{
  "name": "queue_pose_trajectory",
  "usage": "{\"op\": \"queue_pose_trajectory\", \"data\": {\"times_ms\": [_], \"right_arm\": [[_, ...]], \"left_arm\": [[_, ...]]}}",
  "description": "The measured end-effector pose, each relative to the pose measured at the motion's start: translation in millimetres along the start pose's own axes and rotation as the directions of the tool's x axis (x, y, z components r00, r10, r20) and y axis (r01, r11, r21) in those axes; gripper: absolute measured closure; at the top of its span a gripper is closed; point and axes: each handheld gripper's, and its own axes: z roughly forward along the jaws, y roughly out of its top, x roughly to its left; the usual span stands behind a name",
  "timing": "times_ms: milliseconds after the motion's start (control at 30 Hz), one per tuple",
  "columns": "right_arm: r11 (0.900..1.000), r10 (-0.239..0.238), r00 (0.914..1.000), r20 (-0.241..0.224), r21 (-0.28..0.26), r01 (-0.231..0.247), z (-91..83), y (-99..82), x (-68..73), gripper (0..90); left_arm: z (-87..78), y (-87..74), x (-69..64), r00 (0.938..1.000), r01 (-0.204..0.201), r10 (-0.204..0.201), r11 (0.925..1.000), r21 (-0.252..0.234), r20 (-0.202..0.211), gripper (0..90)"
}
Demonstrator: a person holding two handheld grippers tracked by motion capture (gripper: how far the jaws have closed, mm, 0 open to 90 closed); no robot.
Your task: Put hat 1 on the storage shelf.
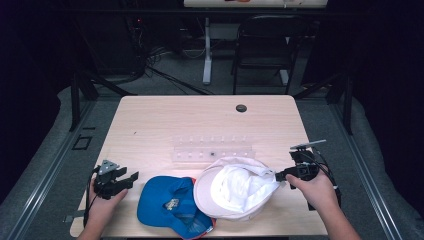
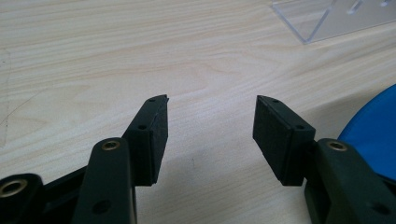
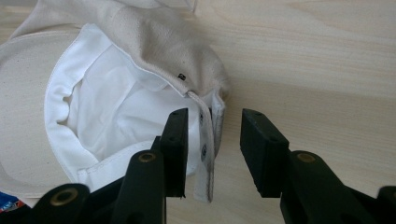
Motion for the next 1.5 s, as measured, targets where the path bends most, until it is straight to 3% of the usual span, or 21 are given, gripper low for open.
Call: {"op": "queue_pose_trajectory", "data": {"times_ms": [333, 400, 633, 800, 1033, 1300, 1333, 1500], "right_arm": [[0.9993, 0.028, 0.9995, 0.011, 0.023, -0.028, 14.7, 3.3, 7.4, 67.2], [0.9989, 0.008, 0.9998, 0.018, 0.046, -0.009, 16.6, 4.2, 8.4, 67.7], [0.9986, 0.005, 0.9989, 0.046, 0.053, -0.008, 20.8, 5.9, 13.8, 71.6], [0.9964, -0.003, 0.9980, 0.063, 0.085, -0.002, 18.1, 7.9, 13.9, 78.7], [0.9941, -0.024, 0.9964, 0.081, 0.107, 0.015, 13.5, 10.2, 19.5, 79.8], [0.9891, -0.055, 0.9909, 0.123, 0.143, 0.037, -0.3, 20.7, 37.5, 80.6], [0.9904, -0.034, 0.9914, 0.127, 0.137, 0.016, -0.9, 21.4, 40.9, 80.7], [0.9770, -0.073, 0.9835, 0.166, 0.210, 0.037, -8.3, 29.7, 53.8, 81.1]], "left_arm": [[-0.2, 0.0, 0.9, 1.0000, 0.003, -0.003, 1.0000, 0.001, 0.003, 45.8], [-0.2, 0.0, 1.0, 1.0000, 0.005, -0.005, 1.0000, 0.000, 0.003, 45.7], [-0.4, 0.1, 1.3, 1.0000, 0.006, -0.006, 1.0000, -0.002, 0.002, 45.7], [-0.4, 0.1, 1.2, 1.0000, 0.006, -0.006, 1.0000, -0.003, 0.001, 45.7], [-0.5, 0.0, 1.7, 1.0000, 0.007, -0.007, 1.0000, -0.003, -0.001, 45.7], [-0.9, -0.2, 3.2, 0.9999, 0.011, -0.011, 0.9999, -0.006, -0.001, 45.7], [-0.9, -0.2, 3.2, 0.9999, 0.012, -0.012, 0.9999, -0.006, -0.001, 45.7], [-0.7, -0.1, 3.3, 1.0000, 0.009, -0.009, 0.9999, -0.006, 0.001, 45.7]]}}
